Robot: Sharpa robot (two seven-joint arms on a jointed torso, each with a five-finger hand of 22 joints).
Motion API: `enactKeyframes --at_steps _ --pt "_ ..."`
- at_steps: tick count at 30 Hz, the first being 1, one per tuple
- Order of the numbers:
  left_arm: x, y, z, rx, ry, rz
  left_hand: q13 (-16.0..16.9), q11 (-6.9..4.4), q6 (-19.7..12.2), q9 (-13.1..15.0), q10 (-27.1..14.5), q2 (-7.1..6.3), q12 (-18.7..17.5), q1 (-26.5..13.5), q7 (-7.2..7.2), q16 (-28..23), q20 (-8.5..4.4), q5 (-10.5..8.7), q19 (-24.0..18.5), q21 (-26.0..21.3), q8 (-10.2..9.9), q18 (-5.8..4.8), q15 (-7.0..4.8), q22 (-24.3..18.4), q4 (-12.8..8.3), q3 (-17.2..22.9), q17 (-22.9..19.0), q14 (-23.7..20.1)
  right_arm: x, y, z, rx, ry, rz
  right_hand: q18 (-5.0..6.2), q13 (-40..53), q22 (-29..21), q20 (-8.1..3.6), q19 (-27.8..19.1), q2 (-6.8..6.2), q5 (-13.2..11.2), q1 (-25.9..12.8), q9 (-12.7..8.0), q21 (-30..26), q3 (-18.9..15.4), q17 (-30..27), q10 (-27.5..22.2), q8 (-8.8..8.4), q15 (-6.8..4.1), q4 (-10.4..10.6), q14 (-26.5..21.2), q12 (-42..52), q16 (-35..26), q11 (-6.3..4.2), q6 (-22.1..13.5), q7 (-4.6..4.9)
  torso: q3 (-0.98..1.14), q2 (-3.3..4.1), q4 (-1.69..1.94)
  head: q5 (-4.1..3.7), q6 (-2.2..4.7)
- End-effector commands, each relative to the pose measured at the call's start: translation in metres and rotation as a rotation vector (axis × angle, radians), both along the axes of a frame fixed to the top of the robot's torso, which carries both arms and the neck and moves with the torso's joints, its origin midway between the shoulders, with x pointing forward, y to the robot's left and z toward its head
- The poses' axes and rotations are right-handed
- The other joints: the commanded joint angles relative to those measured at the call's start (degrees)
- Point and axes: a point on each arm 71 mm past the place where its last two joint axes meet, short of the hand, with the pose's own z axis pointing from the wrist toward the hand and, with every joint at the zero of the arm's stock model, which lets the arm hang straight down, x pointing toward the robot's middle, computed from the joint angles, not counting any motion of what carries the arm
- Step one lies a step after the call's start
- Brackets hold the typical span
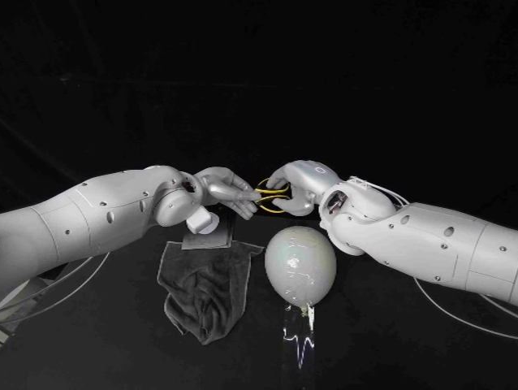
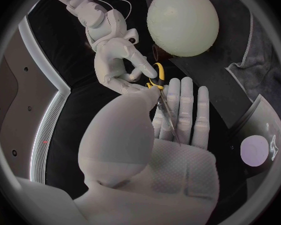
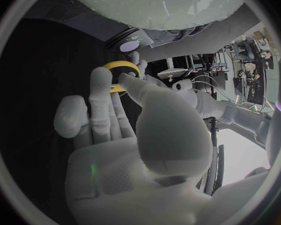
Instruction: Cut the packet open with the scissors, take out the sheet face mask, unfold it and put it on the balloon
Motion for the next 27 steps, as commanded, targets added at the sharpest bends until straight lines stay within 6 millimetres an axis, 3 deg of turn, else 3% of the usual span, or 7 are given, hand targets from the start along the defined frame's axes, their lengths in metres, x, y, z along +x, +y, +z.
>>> enactKeyframes --at_steps 1,11,13,15,17,21,27 --pt "-0.002 -0.004 0.002 -0.027 0.007 -0.025 0.03 0.01 0.5 1.69 0.24 0.62 0.17 0.55 0.06 0.23 0.04 0.25 0.29 0.33 0.29 0.59 -0.12 0.07 -0.05 0.38 0.07 0.07 0.0 0.003 -0.004 -0.051 0.018 0.004 -0.54 0.07 0.78 0.06 0.95 0.55 -0.66 0.08 0.2 0.85 -0.16 0.27 0.51 0.04 -0.06 0.31 0.61 0.34 0.81 -0.03 0.41 -0.03 -0.01 0.02 0.04 -0.01 -0.02" --pt "-0.006 -0.011 0.003 -0.042 0.008 -0.051 0.02 0.01 0.49 1.71 0.24 0.65 0.15 0.57 0.06 0.23 0.01 0.24 0.29 0.34 0.3 0.6 -0.11 0.08 -0.07 0.38 0.08 0.07 0.001 0.011 -0.007 -0.097 0.02 0.008 -0.92 0.07 2.5 0.32 2.16 0.94 -0.94 -0.07 0.5 2.03 0.02 0.84 2.13 0.39 0.31 0.5 0.79 0.62 2.4 0.25 1.39 0.12 -0.07 0.02 0.08 -0.11 -0.09" --pt "-0.007 -0.013 0.003 -0.054 0.012 -0.056 0.02 0.01 0.48 1.72 0.24 0.66 0.15 0.58 0.05 0.23 -0.01 0.25 0.29 0.35 0.3 0.6 -0.11 0.08 -0.09 0.38 0.08 0.06 0.002 0.012 -0.008 -0.121 0.021 0.011 -1.52 0.01 5.12 0.33 4.19 1.12 -1.15 -0.3 0.86 3.96 0.53 3.16 4.13 0.95 0.19 0.72 2.28 0.99 6.19 0.22 2.69 0.1 -0.09 0.04 0.09 -0.1 -0.1" --pt "-0.008 -0.013 0.003 -0.067 0.018 -0.061 0.01 0.01 0.48 1.74 0.24 0.68 0.14 0.6 0.05 0.23 -0.02 0.25 0.29 0.35 0.31 0.59 -0.11 0.08 -0.11 0.39 0.08 0.06 0.001 0.014 -0.008 -0.137 0.016 0.015 -2.51 -0.04 9.3 0.28 7.42 0.97 -1.35 -0.63 1.19 7.04 1.87 12.84 6.71 1.1 0.03 1.02 4.0 0.86 17.48 -0.15 3.39 0.07 -0.11 0.09 0.08 -0.04 -0.17" --pt "-0.009 -0.014 0.003 -0.075 0.023 -0.068 0.0 0.01 0.45 1.76 0.24 0.69 0.12 0.63 0.06 0.23 -0.05 0.25 0.28 0.36 0.32 0.58 -0.11 0.09 -0.17 0.4 0.09 0.05 0.001 0.017 -0.008 -0.151 0.006 0.019 -2.93 0.03 11.05 0.18 8.74 1.01 -2.75 -0.49 1.39 8.29 2.77 15.56 7.88 1.21 0.02 0.98 4.17 0.69 20.79 -0.15 3.73 0.04 -0.11 0.11 0.06 -0.04 -0.25" --pt "-0.01 -0.016 0.003 -0.085 0.031 -0.083 -0.01 0.01 0.42 1.8 0.24 0.69 0.09 0.69 0.06 0.23 -0.1 0.26 0.28 0.38 0.34 0.58 -0.1 0.1 -0.26 0.41 0.1 0.03 0.002 0.022 -0.009 -0.185 -0.008 0.018 -3.42 0.11 13.05 0.05 10.25 1.03 -3.01 -0.56 1.83 9.71 3.98 20.57 9.67 1.69 -0.03 1.05 4.78 0.54 26.41 -0.48 4.78 -0.02 -0.09 0.03 0.13 -0.13 -0.33" --pt "-0.012 -0.018 0.004 -0.093 0.038 -0.107 -0.02 0.01 0.42 1.83 0.25 0.7 0.07 0.72 0.05 0.23 -0.14 0.25 0.27 0.4 0.36 0.58 -0.09 0.11 -0.32 0.41 0.1 0.02 0.005 0.028 -0.011 -0.255 -0.02 0.005 -4.03 0.48 15.43 -0.36 12.14 2.61 -3.56 -0.42 2.64 11.42 4.93 24.02 13.95 2.62 -0.69 1.42 5.0 1.34 30.72 -1.45 6.46 -0.48 -0.13 0.04 0.13 -0.08 -0.51"
